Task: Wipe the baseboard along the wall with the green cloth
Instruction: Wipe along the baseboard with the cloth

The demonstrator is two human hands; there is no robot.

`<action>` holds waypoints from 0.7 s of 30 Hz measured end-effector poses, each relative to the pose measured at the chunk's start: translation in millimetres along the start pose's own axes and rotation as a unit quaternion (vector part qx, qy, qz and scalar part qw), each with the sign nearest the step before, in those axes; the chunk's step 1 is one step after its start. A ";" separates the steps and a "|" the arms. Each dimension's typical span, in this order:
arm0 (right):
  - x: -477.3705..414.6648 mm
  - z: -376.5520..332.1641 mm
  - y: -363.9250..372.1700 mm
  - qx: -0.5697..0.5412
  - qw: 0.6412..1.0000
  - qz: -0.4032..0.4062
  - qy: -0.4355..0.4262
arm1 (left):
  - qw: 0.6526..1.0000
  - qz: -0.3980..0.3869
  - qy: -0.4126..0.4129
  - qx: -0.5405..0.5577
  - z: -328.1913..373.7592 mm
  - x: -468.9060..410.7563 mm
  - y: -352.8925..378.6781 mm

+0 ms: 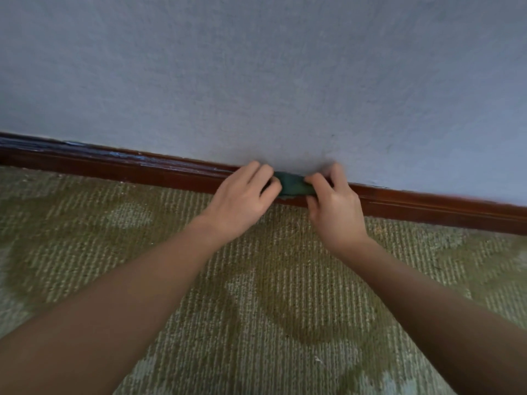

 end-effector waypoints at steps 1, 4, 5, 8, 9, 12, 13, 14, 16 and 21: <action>0.5 0.0 1.7 -0.001 1.000 0.004 0.001 | 1.000 -0.009 0.022 -0.017 -3.5 0.5 -0.6; -0.8 -6.7 8.7 -0.003 1.000 0.006 -0.003 | 0.996 -0.041 0.063 -0.046 -16.6 8.0 -2.4; -1.0 -7.8 9.8 -0.002 1.000 0.000 -0.008 | 0.995 -0.037 0.078 -0.052 -18.4 10.0 -1.2; -0.4 -2.4 6.3 0.011 1.000 -0.024 -0.013 | 0.998 -0.033 -0.049 0.011 -6.6 6.6 3.0; 0.3 0.4 4.3 0.013 0.999 -0.029 -0.012 | 0.987 -0.027 -0.137 0.082 -0.1 4.3 2.7; 1.4 6.9 0.8 0.022 0.999 -0.023 -0.014 | 0.948 -0.033 -0.248 0.194 5.7 0.6 7.8; 1.5 7.0 1.4 0.023 0.999 -0.019 -0.018 | 0.950 -0.054 -0.235 0.199 3.1 0.6 6.7; 1.7 6.8 2.1 0.021 0.999 -0.017 -0.020 | 0.953 -0.063 -0.218 0.199 -0.5 0.2 3.7; 2.1 6.5 3.4 0.017 1.000 -0.012 -0.018 | 0.963 -0.073 -0.183 0.182 -4.2 -0.2 1.4; 2.9 6.1 5.5 0.005 1.000 -0.001 -0.010 | 0.958 -0.061 -0.200 0.198 -3.6 -0.1 6.7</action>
Point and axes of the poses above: each hand's wrist, its own x-axis away from the middle knuckle, its own y-axis out of the palm, z = x × y, the point moved 2 cm from there along -x, towards the middle knuckle, and after that the axes turned 9 degrees about y, right-handed, at the moved point
